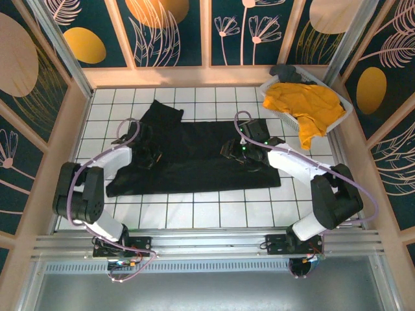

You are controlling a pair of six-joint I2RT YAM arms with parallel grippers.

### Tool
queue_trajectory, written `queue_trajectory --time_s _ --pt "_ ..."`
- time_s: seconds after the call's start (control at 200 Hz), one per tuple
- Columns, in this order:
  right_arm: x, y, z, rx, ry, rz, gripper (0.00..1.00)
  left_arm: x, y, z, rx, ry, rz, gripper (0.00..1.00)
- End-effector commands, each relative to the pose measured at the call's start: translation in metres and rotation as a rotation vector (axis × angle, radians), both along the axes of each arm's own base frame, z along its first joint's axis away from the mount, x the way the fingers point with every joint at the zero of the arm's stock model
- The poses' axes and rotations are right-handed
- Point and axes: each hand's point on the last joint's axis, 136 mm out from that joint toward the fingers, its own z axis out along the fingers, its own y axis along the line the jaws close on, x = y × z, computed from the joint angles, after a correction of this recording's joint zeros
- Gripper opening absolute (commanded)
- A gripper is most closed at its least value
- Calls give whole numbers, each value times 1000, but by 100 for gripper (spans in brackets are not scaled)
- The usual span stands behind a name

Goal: Fold and stack the t-shirts

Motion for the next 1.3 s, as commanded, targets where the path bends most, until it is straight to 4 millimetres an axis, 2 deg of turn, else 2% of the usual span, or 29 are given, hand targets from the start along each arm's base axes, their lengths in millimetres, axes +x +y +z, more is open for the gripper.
queue_trajectory --time_s 0.0,0.015,0.04,0.215,0.255,0.295,0.325,0.365,0.495,0.55,0.646,0.741,0.821,0.961,1.146,1.226,1.291 --pt "11 3 10 23 -16 -19 57 24 -12 9 41 -34 -104 1" --pt "11 3 9 23 -14 -19 57 26 -14 12 43 -40 -115 1" --pt "11 2 9 24 -12 -21 57 27 -16 1 57 -7 -134 2" --pt "13 0 8 41 0 -29 57 32 -18 -12 119 62 -225 7" --pt "14 0 9 47 1 -31 57 33 -19 -14 124 63 -242 13" --pt "14 0 8 52 2 -32 57 36 -21 -13 126 50 -257 26" --pt "15 0 8 55 3 -35 57 42 -24 -9 121 23 -272 39" --pt "18 -1 9 58 -1 -40 57 52 -29 0 106 -30 -293 47" --pt "30 -7 10 53 -23 -66 57 85 -42 33 102 -181 -357 49" --pt "40 -15 10 26 -41 -96 57 100 -35 46 163 -207 -361 48" --pt "65 -33 8 -50 -71 -166 57 127 -10 61 235 -222 -306 46" --pt "98 -48 9 -126 -120 -216 57 160 17 64 255 -237 -239 45" --pt "123 -55 11 -190 -165 -234 57 189 36 63 354 -245 -223 45" --pt "159 -65 9 -260 -215 -251 57 237 52 58 505 -279 -241 47" --pt "184 -76 10 -267 -246 -254 57 273 69 36 665 -329 -243 51" --pt "188 -78 11 -275 -251 -247 57 282 71 28 701 -343 -250 56" --pt "188 -80 8 -281 -246 -237 57 287 75 21 732 -346 -252 64"
